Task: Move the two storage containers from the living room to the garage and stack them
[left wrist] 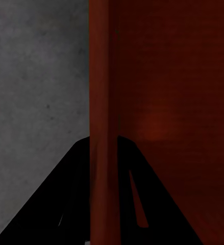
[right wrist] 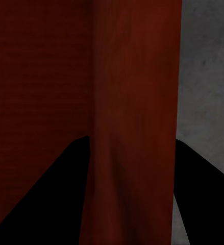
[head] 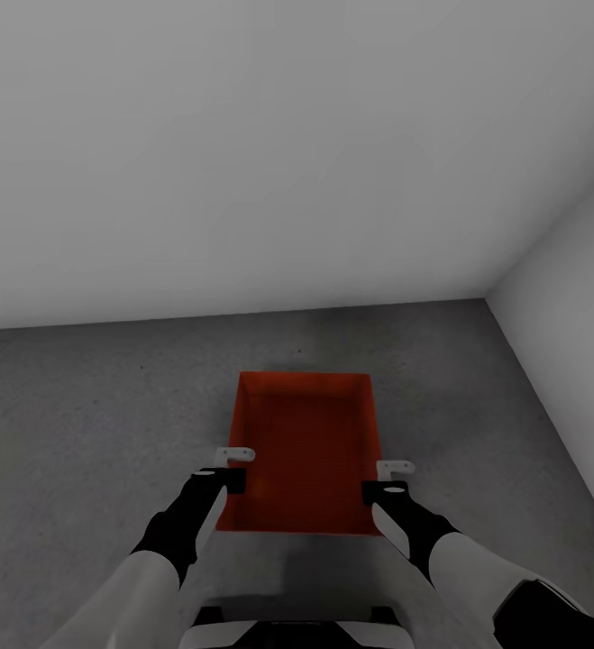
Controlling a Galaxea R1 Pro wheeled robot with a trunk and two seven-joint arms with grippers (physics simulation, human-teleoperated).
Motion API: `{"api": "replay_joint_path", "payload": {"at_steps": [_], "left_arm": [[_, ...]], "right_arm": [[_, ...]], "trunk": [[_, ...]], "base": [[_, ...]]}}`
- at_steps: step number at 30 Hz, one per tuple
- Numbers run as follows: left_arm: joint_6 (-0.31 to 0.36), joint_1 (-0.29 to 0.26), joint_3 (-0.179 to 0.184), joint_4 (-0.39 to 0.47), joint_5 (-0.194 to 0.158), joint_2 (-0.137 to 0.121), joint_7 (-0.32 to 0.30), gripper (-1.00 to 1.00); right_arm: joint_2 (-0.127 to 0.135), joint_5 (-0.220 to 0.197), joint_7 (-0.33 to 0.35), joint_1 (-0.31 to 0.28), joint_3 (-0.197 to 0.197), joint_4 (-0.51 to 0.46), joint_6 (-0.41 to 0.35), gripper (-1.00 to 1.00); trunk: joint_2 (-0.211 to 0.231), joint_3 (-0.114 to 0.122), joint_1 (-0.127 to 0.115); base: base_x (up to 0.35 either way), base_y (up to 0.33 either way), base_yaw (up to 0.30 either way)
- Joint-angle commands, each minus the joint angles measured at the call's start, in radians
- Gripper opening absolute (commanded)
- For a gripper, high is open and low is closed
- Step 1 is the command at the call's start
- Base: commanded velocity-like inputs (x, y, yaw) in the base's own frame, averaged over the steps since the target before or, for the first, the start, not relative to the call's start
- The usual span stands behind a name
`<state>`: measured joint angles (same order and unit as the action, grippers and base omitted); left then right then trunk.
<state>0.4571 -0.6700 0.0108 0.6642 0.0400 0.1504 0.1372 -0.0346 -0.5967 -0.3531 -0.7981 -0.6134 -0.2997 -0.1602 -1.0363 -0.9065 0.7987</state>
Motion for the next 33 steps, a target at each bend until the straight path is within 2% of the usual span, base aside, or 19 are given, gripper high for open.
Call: {"api": "replay_joint_path", "payload": {"at_steps": [1, 3, 10, 16, 22, 33], "left_arm": [[0.009, 0.001, 0.008, 0.0, 0.035, 0.001, 0.007, -1.0], [0.009, 0.001, 0.008, 0.0, 0.035, 0.001, 0.006, -1.0], [0.009, 0.001, 0.008, 0.0, 0.035, 0.001, 0.006, -1.0], [0.009, 0.001, 0.008, 0.0, 0.035, 0.001, 0.004, -1.0], [0.009, 0.001, 0.008, 0.0, 0.035, 0.001, 0.004, -1.0], [0.009, 0.001, 0.008, 0.0, 0.035, 0.003, 0.002, -1.0]], "right_arm": [[-0.009, 0.012, -0.035, -0.001, 0.009, -0.015, -0.01, -1.0], [-0.009, 0.012, -0.035, -0.001, 0.009, -0.015, -0.01, -1.0], [-0.009, 0.012, -0.035, -0.001, 0.009, -0.015, -0.01, -1.0], [-0.009, 0.012, -0.035, -0.001, 0.009, -0.015, -0.01, -1.0], [-0.01, 0.012, -0.035, -0.001, 0.009, -0.015, -0.01, -1.0], [-0.009, 0.012, -0.035, -0.001, 0.009, -0.015, -0.01, -1.0]], "trunk": [[-0.008, -0.004, 0.004], [-0.022, -0.01, 0.012], [-0.022, -0.01, 0.012], [-0.064, -0.029, 0.035], [-0.064, -0.029, 0.035], [-0.141, -0.063, 0.077]], "base": [[0.0, 0.0, 0.0], [0.0, 0.0, 0.0], [0.0, 0.0, 0.0], [0.0, 0.0, 0.0], [0.0, 0.0, 0.0], [0.0, 0.0, 0.0]]}}
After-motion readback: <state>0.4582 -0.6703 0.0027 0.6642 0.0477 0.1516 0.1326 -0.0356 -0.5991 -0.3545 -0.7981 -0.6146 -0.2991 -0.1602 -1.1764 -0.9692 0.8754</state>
